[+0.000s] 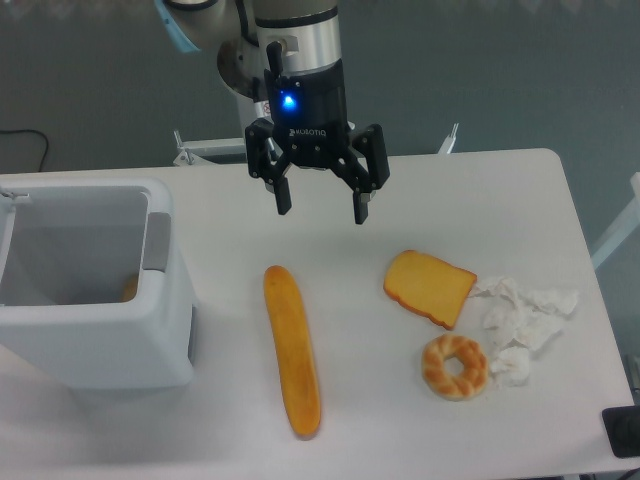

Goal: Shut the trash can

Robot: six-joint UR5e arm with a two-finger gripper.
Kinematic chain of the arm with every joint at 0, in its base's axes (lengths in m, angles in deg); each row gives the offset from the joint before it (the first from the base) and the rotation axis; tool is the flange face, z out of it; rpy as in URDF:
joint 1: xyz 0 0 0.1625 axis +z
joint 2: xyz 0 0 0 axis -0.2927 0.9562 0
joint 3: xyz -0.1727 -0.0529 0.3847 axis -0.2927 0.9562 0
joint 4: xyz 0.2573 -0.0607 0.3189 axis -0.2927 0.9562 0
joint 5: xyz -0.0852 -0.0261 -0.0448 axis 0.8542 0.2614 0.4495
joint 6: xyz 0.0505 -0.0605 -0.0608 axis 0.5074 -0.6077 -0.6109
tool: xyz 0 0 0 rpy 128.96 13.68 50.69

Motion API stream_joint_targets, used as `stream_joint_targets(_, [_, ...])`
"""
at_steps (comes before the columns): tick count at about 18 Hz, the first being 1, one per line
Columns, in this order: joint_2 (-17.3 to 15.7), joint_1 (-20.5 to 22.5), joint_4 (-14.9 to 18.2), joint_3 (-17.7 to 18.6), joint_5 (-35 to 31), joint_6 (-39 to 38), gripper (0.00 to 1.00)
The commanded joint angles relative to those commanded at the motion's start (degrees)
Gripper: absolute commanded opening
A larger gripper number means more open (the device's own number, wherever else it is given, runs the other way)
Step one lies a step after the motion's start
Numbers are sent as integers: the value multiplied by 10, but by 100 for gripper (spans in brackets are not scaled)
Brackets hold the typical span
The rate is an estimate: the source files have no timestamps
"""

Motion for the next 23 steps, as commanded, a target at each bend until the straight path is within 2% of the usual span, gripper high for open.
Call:
stream_joint_targets(7, [1, -9, 0, -10, 4, -141, 100])
stream_joint_targets(15, [23, -54, -1, -18, 4, -173, 100])
stream_joint_targets(18, [24, -74, -4, -30, 32, -225, 100])
stream_joint_targets(23, [14, -79, -4, -38, 90, -248, 100])
